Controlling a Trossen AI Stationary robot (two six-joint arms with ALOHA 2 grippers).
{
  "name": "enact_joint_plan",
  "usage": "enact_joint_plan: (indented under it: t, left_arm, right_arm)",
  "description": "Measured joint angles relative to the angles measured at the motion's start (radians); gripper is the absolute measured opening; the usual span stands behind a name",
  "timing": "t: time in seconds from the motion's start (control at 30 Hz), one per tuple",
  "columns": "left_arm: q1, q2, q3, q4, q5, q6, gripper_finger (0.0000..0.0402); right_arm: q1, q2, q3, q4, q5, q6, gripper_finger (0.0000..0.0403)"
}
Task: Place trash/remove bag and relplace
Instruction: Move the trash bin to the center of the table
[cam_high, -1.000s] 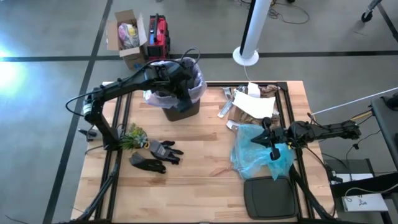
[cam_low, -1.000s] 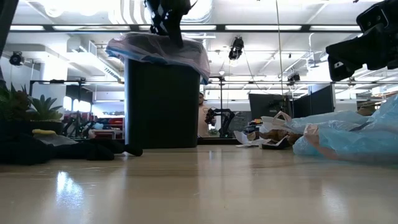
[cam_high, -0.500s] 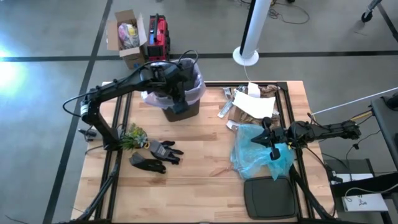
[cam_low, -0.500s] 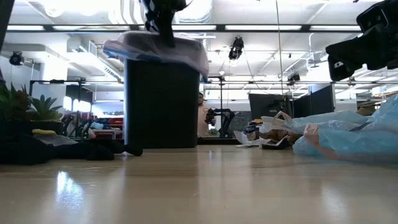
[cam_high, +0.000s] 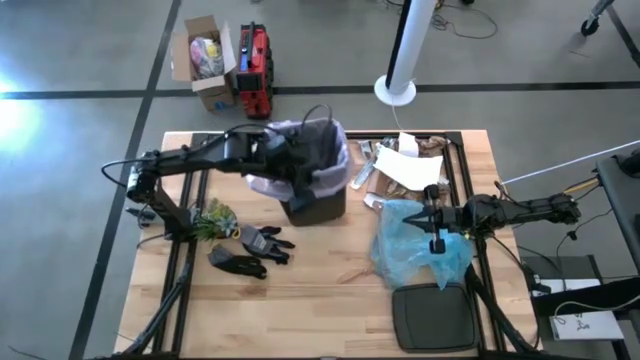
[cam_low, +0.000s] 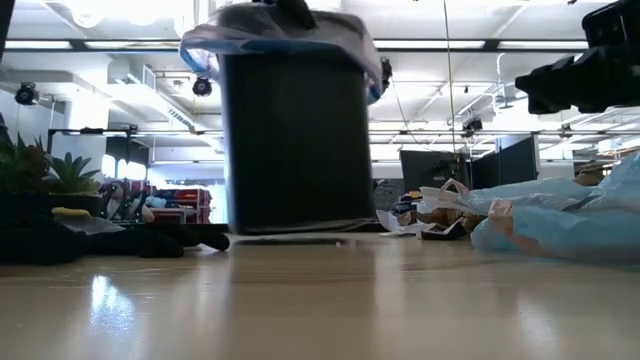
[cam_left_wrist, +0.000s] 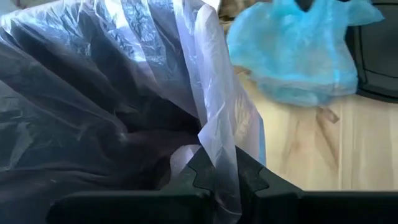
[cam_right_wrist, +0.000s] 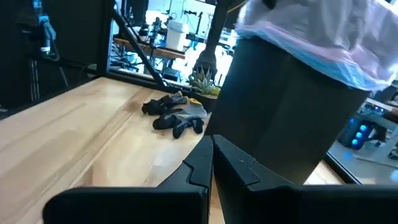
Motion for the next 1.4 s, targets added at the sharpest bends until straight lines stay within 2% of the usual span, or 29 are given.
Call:
enact_joint_plan:
  t: [0.1, 0.17, 0.23, 0.37, 0.47, 0.77, 0.9, 1.1, 1.23, 1.4]
  left_arm:
    - [-0.045, 0.009, 0.0, 0.023, -0.008, -0.036, 0.0002]
    - [-0.071, 0.013, 0.0, 0.032, -0.009, -0.063, 0.0002]
    - [-0.094, 0.017, 0.0, 0.043, -0.011, -0.093, 0.0002]
    - [-0.144, 0.027, 0.0, 0.05, -0.02, -0.148, 0.0002]
    - [-0.184, 0.028, 0.0, 0.05, -0.058, -0.196, 0.0002]
    - [-0.263, 0.028, 0.0, 0.04, -0.071, -0.327, 0.0009]
    - [-0.278, 0.028, 0.002, 0.046, -0.081, -0.376, 0.004]
    - [-0.281, 0.028, 0.002, 0.042, -0.025, -0.438, 0.0119]
    - [-0.28, 0.022, 0.002, 0.042, -0.024, -0.44, 0.0171]
    - [-0.283, -0.019, 0.002, 0.056, -0.025, -0.494, 0.0223]
  right_arm:
    - [0.0, 0.004, 0.0, 0.054, -0.031, 0.054, 0.0]
    - [0.001, 0.004, 0.0, 0.107, -0.053, 0.232, 0.0]
    - [0.001, 0.009, 0.0, 0.128, -0.012, 0.405, 0.0]
    - [0.0, 0.01, 0.0, 0.182, 0.004, 0.736, 0.0]
    - [0.0, 0.011, 0.0, 0.205, 0.11, 0.903, 0.0]
    - [-0.003, 0.04, -0.001, 0.269, 0.534, 0.775, 0.0]
    - [-0.002, 0.084, 0.012, 0.33, 0.526, 0.769, 0.0]
    - [-0.002, 0.275, 0.146, 0.277, 0.45, 0.75, 0.0011]
    - [-0.002, 0.46, 0.304, 0.144, 0.445, 0.74, 0.0056]
    - [-0.002, 0.65, 0.51, -0.042, 0.448, 0.721, 0.014]
